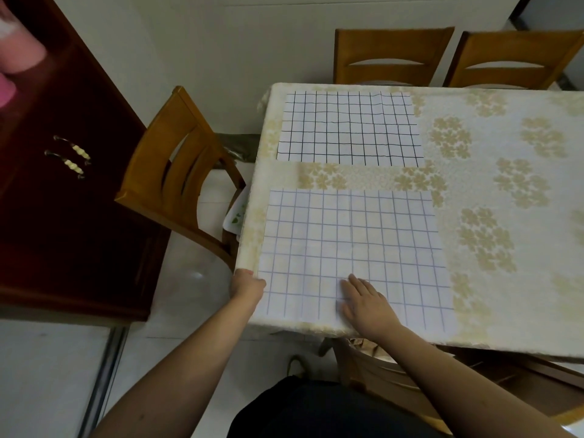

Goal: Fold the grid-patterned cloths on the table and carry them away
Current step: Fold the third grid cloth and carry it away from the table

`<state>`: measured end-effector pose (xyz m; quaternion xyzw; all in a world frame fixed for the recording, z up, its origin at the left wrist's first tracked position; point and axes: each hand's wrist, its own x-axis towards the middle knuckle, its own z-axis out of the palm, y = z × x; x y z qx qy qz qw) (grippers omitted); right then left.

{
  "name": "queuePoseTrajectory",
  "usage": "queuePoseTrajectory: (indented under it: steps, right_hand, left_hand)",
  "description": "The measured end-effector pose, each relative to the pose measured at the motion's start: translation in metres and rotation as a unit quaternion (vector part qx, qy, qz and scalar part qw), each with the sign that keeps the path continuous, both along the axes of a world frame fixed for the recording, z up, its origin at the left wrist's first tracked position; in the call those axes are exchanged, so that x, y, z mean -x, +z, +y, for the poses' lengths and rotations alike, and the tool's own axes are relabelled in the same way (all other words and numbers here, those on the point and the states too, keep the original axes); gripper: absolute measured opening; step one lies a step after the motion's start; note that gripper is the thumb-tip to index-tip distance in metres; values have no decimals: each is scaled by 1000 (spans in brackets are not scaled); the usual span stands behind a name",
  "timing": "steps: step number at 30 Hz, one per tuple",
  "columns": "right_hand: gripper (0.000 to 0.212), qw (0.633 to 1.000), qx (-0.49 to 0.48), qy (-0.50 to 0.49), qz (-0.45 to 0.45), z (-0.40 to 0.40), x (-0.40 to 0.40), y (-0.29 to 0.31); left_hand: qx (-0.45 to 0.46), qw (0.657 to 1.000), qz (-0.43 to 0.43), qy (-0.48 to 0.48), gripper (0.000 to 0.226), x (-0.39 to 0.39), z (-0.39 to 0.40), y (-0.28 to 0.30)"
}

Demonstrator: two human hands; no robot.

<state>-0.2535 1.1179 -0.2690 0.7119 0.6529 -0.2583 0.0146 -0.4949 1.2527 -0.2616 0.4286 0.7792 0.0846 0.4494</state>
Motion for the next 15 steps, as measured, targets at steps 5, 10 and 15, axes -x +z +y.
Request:
queuePoseTrajectory:
  steps: [5,10,15]
  right_hand:
    - [55,1000,-4,0,6,1,-1,-1]
    - [56,1000,-2,7,-3,0,-2,-2]
    - [56,1000,-2,9,-6,0,0,-2]
  left_hand:
    - [-20,999,9,-33,41,0,-5,-2]
    - [-9,999,-30,23,41,-5,-7,0]
    - [32,988,-104,110,28,-11,-4,5]
